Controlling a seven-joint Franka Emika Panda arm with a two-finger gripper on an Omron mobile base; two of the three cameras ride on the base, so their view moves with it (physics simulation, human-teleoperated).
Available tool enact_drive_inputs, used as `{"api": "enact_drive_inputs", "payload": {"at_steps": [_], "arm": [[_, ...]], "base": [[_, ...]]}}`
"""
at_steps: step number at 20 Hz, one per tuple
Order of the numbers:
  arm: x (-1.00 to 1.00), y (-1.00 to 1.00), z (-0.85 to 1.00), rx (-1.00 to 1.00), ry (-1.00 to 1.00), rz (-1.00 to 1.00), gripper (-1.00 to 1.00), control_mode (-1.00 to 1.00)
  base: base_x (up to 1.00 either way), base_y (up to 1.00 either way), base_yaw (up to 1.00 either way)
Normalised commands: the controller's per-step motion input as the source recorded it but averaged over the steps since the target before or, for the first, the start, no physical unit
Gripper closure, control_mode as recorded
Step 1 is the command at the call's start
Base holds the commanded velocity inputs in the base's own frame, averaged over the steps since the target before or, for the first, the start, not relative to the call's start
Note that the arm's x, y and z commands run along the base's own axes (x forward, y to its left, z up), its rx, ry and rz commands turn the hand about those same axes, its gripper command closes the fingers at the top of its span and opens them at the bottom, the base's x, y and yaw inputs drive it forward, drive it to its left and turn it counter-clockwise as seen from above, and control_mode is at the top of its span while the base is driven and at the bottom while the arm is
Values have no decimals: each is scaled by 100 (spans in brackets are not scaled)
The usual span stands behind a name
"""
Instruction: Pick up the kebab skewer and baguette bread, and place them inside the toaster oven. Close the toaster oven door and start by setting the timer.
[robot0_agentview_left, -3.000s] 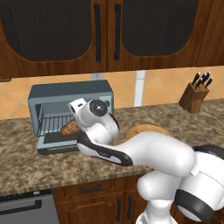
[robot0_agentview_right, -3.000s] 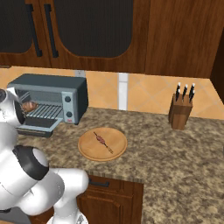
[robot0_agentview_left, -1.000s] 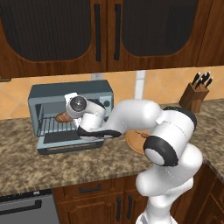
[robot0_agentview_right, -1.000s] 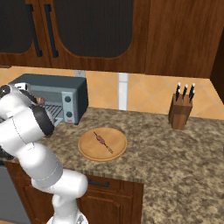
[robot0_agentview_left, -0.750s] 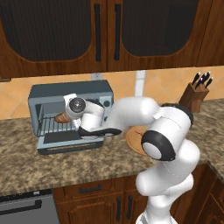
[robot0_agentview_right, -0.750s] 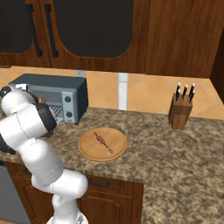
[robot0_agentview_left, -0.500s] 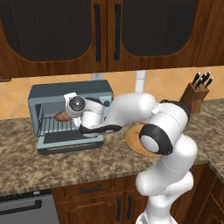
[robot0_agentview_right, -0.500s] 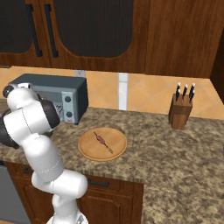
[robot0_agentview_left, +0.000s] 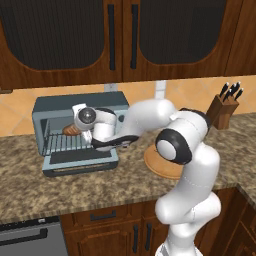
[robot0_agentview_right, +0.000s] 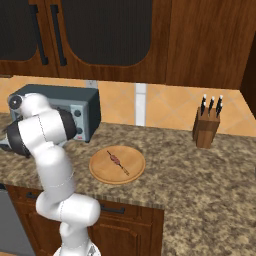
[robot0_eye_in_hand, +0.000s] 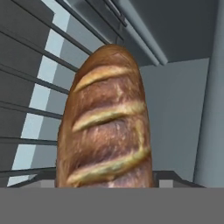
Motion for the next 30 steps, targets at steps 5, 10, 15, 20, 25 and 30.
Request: {"api": "enact_drive_inputs", "payload": {"at_steps": [5, 10, 15, 20, 25, 30], "arm": [[16, 18, -22, 0, 0, 0, 100, -100], [20, 17, -10, 0, 2, 0, 100, -100], [23, 11, -1, 0, 3, 0, -100, -100], [8, 1, 0, 0, 0, 0, -100, -100], [0, 0, 0, 0, 0, 0, -100, -100], [0, 0, 0, 0, 0, 0, -100, -100]], "base": [[0, 0, 0], [0, 0, 0], [0, 0, 0], [0, 0, 0], [0, 0, 0], [0, 0, 0]]}}
